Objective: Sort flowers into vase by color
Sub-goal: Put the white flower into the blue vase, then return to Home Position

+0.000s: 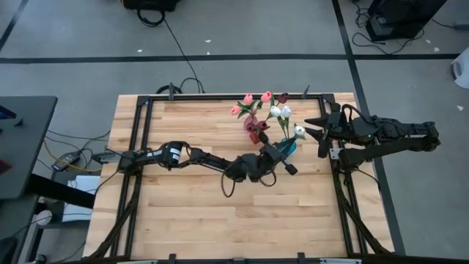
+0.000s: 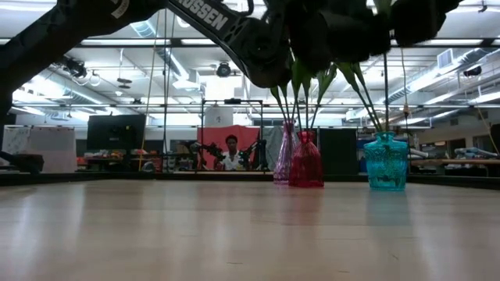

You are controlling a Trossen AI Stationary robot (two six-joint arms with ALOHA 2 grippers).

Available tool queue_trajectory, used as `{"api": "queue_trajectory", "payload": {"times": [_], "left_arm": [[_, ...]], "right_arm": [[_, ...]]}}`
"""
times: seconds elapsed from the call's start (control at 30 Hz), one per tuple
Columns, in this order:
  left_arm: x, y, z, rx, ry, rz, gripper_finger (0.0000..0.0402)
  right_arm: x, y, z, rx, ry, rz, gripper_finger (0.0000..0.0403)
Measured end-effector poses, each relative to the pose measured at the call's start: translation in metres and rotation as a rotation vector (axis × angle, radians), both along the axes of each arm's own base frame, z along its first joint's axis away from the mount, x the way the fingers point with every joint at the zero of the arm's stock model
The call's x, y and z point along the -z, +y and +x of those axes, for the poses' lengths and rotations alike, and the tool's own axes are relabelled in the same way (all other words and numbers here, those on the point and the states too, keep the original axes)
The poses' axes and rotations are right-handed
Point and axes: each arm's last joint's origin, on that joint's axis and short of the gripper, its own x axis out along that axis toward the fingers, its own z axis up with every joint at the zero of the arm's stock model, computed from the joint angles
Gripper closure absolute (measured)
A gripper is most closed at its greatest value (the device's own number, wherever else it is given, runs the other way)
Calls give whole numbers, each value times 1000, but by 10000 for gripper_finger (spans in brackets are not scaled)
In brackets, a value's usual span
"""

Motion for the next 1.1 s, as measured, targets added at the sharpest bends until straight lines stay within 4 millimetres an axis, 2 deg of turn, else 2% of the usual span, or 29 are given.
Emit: {"api": "queue_trajectory", "payload": {"times": [0.23,0.47,0.63,0.77,0.87,0.97,1.1], "left_arm": [[24,36,11,47,95,-214,401],[28,47,12,41,123,-272,380],[28,31,11,64,227,-229,319],[3,19,6,90,235,-221,257],[-4,15,4,128,289,-210,219],[-5,11,2,217,378,-215,195],[-19,0,-3,337,433,-219,187]], "right_arm": [[0,0,0,-11,0,4,252],[0,0,0,-14,1,5,252],[-1,2,-2,-72,-4,9,252],[-6,2,-15,-126,-70,28,252],[-9,0,-29,-112,-125,28,252],[-8,-2,-44,-100,-157,37,252],[-1,-5,-62,-65,-217,63,252]]}}
